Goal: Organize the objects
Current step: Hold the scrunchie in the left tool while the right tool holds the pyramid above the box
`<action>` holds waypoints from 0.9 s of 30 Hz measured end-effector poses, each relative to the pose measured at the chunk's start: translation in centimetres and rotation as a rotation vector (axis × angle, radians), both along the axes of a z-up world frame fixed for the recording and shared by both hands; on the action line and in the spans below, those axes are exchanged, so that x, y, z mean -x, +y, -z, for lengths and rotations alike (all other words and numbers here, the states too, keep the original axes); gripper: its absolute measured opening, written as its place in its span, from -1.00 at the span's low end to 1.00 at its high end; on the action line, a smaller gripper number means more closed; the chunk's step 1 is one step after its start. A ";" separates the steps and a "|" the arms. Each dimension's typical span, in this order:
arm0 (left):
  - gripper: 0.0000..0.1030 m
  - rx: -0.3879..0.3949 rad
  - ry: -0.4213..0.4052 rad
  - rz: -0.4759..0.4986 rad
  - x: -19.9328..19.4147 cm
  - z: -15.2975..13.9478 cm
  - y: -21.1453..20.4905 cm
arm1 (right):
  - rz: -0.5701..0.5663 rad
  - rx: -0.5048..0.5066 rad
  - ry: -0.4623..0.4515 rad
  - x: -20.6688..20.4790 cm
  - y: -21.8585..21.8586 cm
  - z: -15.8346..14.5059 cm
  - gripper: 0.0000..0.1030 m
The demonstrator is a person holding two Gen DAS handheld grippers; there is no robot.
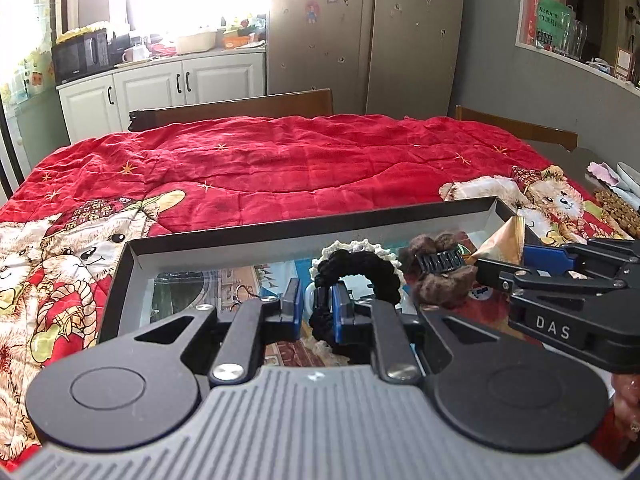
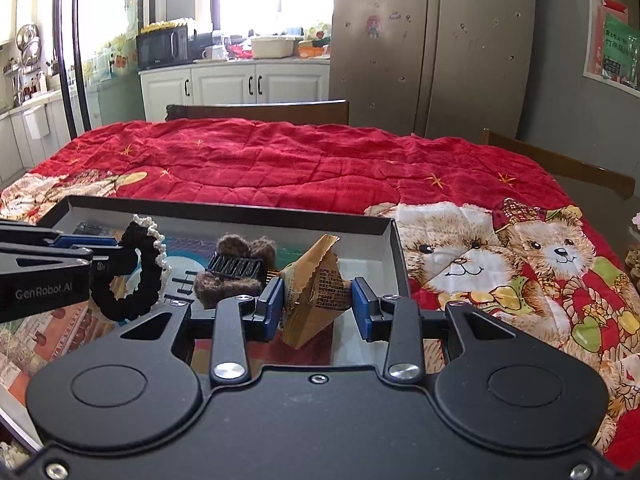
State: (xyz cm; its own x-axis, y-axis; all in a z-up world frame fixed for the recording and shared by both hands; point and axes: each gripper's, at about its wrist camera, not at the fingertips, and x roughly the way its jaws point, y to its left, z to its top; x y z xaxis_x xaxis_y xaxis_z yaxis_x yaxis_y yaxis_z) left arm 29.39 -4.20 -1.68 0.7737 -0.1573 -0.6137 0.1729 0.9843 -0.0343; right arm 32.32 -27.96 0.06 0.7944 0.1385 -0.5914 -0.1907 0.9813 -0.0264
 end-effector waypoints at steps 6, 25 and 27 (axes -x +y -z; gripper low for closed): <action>-0.62 -0.020 0.018 0.008 -0.3 0.2 -0.3 | -0.015 0.024 0.024 -0.2 0.4 0.2 -0.31; -0.50 -0.056 0.039 0.015 -0.5 0.5 -0.8 | -0.025 0.054 0.047 -0.6 0.8 0.5 -0.29; -0.48 -0.056 0.038 0.014 -0.5 0.5 -0.8 | -0.025 0.055 0.047 -0.6 0.9 0.5 -0.29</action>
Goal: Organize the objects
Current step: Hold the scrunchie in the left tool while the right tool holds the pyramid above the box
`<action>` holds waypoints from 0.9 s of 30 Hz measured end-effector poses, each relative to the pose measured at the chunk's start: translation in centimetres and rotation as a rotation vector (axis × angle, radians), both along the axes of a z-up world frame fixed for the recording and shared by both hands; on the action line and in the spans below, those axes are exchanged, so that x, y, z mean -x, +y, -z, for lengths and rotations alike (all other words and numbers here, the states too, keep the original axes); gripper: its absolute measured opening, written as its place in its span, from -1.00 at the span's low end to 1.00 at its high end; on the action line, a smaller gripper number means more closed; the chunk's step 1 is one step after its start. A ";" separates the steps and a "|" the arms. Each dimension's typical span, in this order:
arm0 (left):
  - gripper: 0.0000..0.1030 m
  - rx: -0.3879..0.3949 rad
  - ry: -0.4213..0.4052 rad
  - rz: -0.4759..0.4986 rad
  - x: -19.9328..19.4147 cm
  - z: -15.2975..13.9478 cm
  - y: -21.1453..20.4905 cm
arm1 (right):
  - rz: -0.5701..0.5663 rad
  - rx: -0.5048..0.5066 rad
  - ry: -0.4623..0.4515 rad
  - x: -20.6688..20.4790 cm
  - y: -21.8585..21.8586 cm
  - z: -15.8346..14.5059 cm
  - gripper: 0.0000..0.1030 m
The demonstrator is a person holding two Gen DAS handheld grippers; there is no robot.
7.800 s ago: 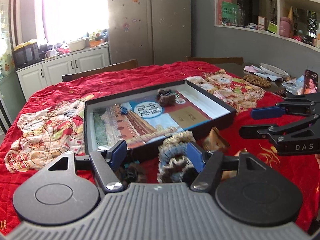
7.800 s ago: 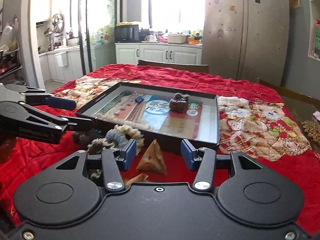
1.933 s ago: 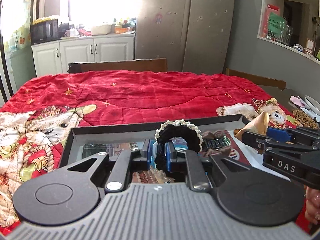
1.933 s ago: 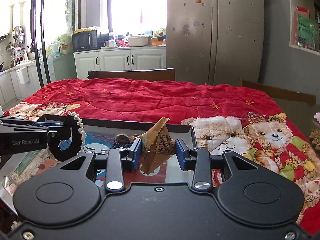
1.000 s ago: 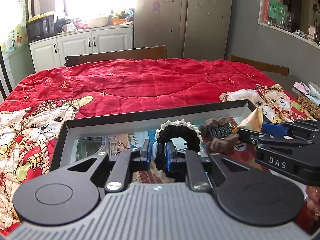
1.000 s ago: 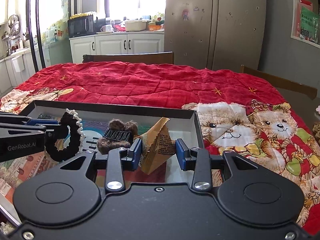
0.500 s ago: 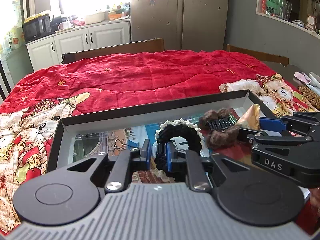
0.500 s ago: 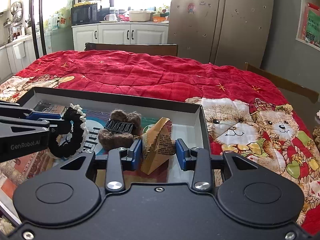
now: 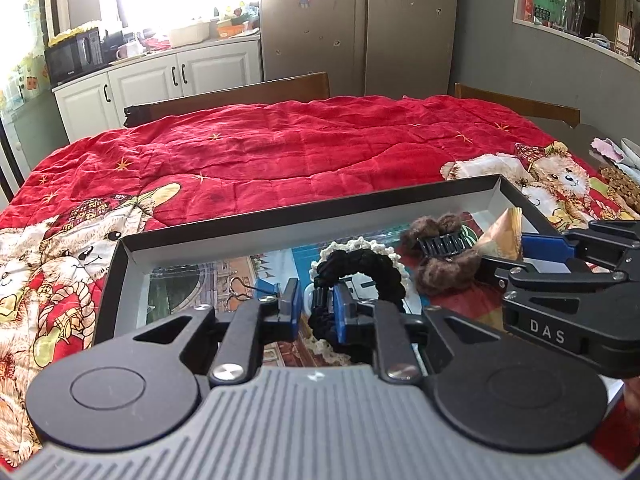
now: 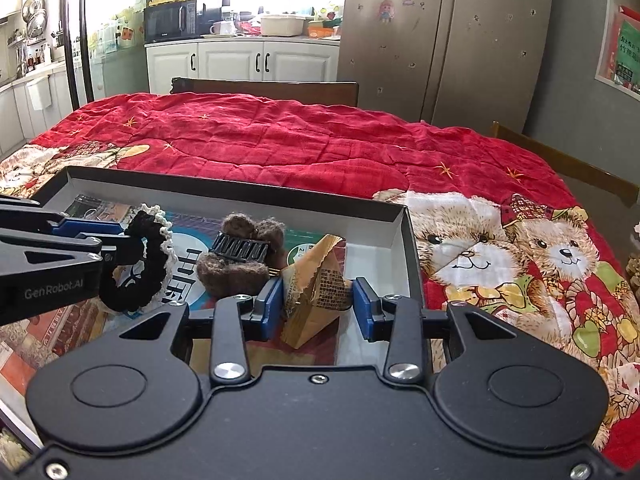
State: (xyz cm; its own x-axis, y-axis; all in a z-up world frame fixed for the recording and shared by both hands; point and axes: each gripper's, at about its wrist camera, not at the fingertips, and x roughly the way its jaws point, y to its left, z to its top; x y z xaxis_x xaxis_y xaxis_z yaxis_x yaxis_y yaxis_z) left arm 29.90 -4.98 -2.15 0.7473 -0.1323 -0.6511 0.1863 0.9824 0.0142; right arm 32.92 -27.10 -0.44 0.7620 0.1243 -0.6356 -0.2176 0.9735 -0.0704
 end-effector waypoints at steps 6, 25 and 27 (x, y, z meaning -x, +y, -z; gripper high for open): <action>-0.23 -0.001 0.000 -0.002 0.0 0.0 0.0 | -0.009 -0.001 0.004 0.1 0.0 0.1 -0.26; -0.17 -0.001 -0.007 -0.008 0.0 -0.1 0.1 | -0.021 0.011 -0.015 0.6 0.2 -0.3 -0.10; -0.16 -0.002 -0.007 -0.007 0.0 -0.1 0.2 | -0.023 0.015 -0.022 0.7 0.3 -0.3 -0.06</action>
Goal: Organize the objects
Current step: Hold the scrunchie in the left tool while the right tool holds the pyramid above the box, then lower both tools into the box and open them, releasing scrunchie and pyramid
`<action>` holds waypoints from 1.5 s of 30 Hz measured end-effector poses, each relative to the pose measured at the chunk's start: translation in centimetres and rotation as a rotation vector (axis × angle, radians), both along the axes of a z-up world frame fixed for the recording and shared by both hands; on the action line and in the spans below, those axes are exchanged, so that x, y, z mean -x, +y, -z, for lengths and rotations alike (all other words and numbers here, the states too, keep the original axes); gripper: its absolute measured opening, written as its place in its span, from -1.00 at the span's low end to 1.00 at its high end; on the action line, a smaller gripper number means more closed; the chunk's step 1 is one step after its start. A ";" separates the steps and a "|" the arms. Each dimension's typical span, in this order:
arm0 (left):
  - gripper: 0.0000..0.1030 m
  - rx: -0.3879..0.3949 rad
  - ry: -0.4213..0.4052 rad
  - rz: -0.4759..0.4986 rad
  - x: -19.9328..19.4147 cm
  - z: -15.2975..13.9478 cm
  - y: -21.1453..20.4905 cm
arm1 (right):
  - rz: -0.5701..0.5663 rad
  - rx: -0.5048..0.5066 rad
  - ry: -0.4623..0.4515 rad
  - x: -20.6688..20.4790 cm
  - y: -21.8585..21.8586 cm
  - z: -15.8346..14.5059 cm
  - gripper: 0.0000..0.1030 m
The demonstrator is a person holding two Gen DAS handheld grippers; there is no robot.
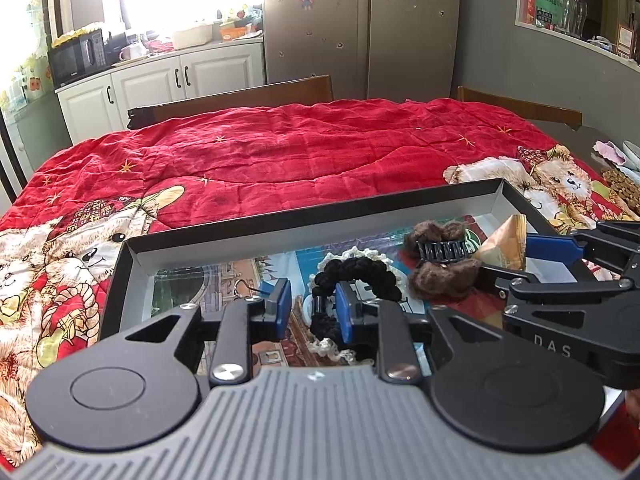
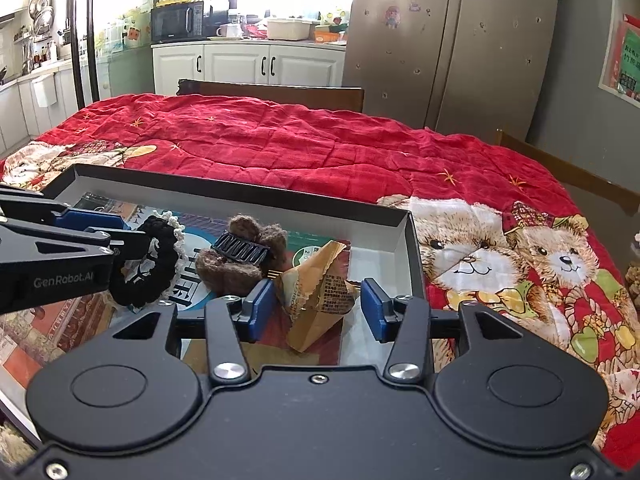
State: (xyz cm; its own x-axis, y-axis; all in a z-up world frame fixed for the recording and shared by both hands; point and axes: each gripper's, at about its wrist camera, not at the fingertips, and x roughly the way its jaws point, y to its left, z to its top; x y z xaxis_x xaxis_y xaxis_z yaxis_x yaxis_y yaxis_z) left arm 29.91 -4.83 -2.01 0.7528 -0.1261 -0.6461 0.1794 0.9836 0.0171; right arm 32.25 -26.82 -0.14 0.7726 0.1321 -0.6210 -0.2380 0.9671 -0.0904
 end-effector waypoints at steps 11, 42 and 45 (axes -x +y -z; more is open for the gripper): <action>-0.01 0.000 -0.012 -0.009 0.2 -0.2 0.2 | 0.000 -0.002 -0.044 0.6 -0.1 -0.4 0.01; 0.32 0.000 -0.188 0.008 8.9 -7.2 2.9 | -0.083 0.024 -0.244 11.0 -0.3 -8.7 0.05; 0.32 -0.006 -0.209 0.012 10.5 -7.8 3.4 | -0.097 0.025 -0.255 12.9 -0.4 -9.4 0.05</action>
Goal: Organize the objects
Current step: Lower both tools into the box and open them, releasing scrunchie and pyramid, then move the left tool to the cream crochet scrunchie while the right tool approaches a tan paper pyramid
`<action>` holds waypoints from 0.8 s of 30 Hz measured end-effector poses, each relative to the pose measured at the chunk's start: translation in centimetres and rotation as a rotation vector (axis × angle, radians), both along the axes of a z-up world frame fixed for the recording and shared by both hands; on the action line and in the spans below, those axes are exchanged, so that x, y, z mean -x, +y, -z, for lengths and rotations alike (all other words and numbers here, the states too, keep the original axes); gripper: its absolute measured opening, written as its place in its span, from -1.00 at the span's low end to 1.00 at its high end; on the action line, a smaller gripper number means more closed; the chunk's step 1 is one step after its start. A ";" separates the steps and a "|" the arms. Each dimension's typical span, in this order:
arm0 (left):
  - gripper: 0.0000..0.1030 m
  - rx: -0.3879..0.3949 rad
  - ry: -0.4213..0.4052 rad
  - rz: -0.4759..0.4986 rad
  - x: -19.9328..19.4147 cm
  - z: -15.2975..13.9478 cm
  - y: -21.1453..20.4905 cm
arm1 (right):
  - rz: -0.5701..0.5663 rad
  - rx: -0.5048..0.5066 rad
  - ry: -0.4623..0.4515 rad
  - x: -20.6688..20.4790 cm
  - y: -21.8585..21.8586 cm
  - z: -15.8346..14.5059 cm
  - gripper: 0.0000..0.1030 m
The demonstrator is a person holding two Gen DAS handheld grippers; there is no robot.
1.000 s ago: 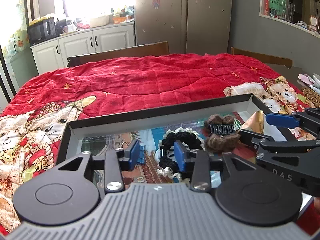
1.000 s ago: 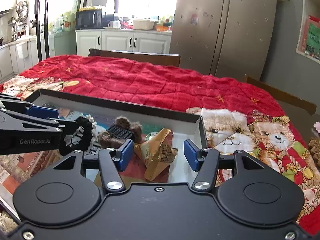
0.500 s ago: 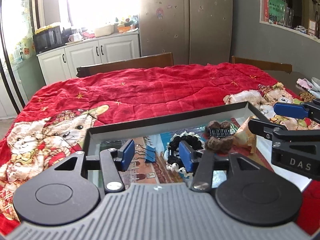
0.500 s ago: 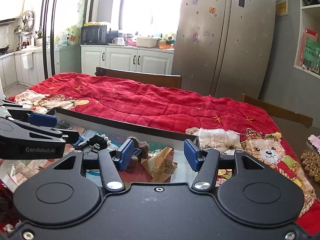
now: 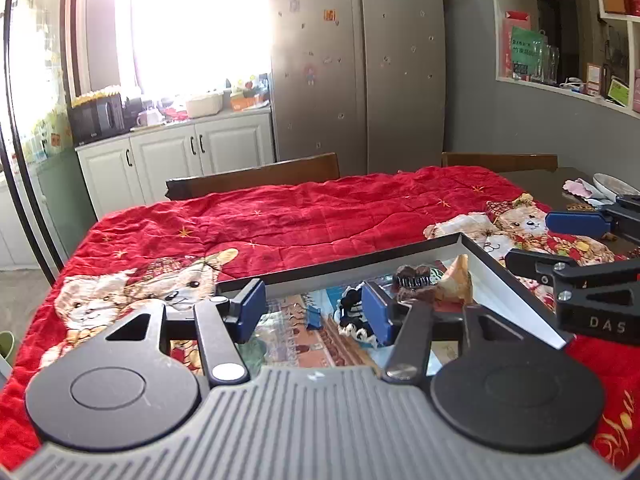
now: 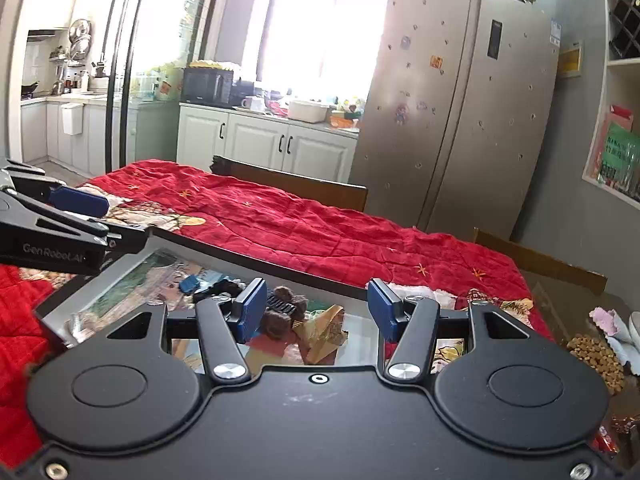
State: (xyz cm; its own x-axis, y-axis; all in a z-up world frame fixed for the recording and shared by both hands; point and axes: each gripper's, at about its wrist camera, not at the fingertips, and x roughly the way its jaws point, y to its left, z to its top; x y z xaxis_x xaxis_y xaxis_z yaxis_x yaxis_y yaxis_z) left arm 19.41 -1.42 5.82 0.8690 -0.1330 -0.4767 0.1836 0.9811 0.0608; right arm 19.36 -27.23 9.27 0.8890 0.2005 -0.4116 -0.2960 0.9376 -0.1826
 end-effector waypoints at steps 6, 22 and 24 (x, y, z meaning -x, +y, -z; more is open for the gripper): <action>0.33 0.005 -0.014 0.036 3.5 -0.4 0.7 | -0.030 -0.014 0.006 3.2 -0.5 -0.3 0.05; 0.33 -0.001 0.047 0.122 9.7 3.6 1.4 | -0.068 -0.027 0.084 8.9 -1.6 4.3 0.06; 0.33 -0.003 0.059 0.158 10.1 4.5 1.1 | -0.073 -0.045 0.104 8.9 -1.6 5.2 0.06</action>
State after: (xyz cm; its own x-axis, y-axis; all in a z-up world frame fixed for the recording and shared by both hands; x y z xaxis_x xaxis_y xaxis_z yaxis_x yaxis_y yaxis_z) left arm 9.29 -0.31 1.27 0.8079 -0.2646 -0.5266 0.3392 0.9395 0.0484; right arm 10.42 -28.87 4.02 0.8243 0.2830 -0.4903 -0.3786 0.9195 -0.1058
